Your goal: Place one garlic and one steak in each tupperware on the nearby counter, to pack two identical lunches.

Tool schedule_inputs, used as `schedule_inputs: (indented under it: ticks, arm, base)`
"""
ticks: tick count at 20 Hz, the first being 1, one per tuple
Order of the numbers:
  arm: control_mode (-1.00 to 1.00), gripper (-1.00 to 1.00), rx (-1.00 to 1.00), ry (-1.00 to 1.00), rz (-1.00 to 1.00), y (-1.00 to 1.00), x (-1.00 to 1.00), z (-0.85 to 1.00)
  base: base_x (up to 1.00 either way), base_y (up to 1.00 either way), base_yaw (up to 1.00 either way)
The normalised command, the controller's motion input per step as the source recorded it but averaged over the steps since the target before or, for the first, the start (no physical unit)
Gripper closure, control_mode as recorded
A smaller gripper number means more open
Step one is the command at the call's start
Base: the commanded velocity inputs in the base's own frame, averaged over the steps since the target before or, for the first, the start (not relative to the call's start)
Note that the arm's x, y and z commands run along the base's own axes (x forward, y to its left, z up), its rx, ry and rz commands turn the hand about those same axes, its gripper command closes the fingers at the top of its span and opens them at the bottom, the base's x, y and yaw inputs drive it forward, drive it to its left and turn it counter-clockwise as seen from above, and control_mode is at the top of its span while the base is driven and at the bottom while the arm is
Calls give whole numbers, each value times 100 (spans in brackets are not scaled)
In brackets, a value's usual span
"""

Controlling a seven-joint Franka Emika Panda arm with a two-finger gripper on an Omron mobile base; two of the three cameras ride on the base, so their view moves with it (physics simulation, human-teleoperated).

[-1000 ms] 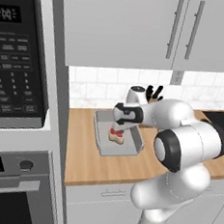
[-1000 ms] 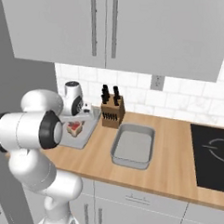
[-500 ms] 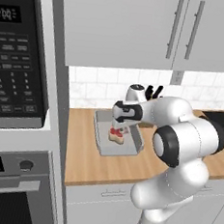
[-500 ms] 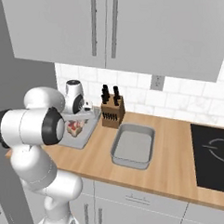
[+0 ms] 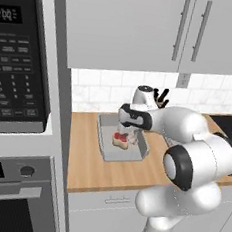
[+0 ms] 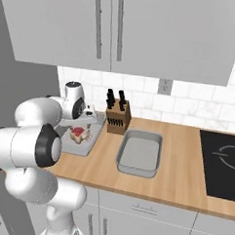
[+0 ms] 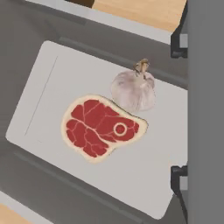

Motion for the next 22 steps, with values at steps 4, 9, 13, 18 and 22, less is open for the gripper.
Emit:
schedule_inputs:
  ticks: [4, 9, 13, 18, 22]
  arm:
    - [-100, -100, 3, -21, 0, 15, -100, 24]
    - [-100, -100, 3, -8, 0, -2, -100, 1]
    - [-100, -100, 4, 0, -6, -36, -71, 57]
    - [-100, -100, 1, 0, -11, -27, -38, 100]
    - [-100, -100, 6, 0, -19, -46, -92, 64]
  base:
    - [0, 0, 0]
    - [0, 0, 0]
    - [0, 0, 0]
    - [0, 0, 0]
    - [0, 0, 0]
